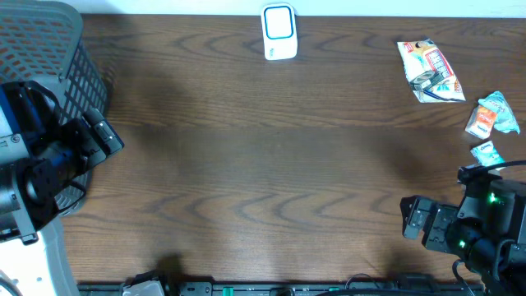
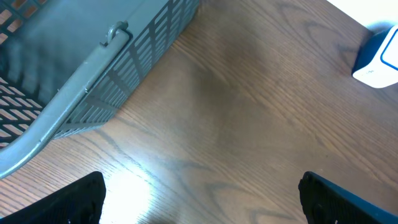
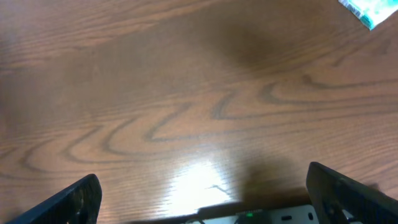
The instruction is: Scan the item barcode
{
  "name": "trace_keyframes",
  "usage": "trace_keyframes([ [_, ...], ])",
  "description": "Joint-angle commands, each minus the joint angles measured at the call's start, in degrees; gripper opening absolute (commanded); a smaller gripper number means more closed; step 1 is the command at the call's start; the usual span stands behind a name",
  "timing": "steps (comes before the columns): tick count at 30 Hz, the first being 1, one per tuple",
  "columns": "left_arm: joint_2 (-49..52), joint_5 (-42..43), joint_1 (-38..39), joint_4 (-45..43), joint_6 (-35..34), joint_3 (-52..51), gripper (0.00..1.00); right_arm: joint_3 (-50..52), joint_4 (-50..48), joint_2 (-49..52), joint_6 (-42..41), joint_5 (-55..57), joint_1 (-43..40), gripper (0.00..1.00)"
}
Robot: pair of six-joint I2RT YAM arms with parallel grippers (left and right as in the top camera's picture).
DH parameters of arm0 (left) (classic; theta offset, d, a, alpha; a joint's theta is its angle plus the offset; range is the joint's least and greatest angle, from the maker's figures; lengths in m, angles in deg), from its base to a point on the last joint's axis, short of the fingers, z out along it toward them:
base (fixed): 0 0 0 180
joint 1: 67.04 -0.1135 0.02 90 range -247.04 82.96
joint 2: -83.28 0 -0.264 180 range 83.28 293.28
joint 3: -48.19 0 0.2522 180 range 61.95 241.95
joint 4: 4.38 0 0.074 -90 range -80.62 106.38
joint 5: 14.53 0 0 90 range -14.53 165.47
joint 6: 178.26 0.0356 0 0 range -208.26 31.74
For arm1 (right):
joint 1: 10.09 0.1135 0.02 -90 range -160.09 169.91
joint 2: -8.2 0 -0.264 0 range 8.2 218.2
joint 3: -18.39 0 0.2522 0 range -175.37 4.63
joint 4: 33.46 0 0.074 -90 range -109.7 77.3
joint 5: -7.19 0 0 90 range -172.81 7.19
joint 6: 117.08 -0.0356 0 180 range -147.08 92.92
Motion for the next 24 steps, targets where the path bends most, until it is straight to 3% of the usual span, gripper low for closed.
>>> trace_keyframes([
  [1, 0.0, -0.5, -0.3, 0.1, -0.1, -0.4, 0.98, 2.3, -2.2, -0.5, 0.6, 0.2, 0.6, 0.99],
  [5, 0.0, -0.5, -0.3, 0.1, -0.1, -0.4, 0.98, 9.1, -8.9, -2.8, 1.4, -0.2, 0.6, 0.99],
  [12, 0.0, -0.5, -0.3, 0.1, -0.1, -0.4, 0.98, 27.0, -30.4, -14.9, 10.7, -5.1, 0.6, 0.99],
  [24, 0.0, -0.5, -0.3, 0.1, -0.1, -0.4, 0.98, 53.2, -55.2, -36.2, 10.9, -5.2, 0.6, 0.99],
])
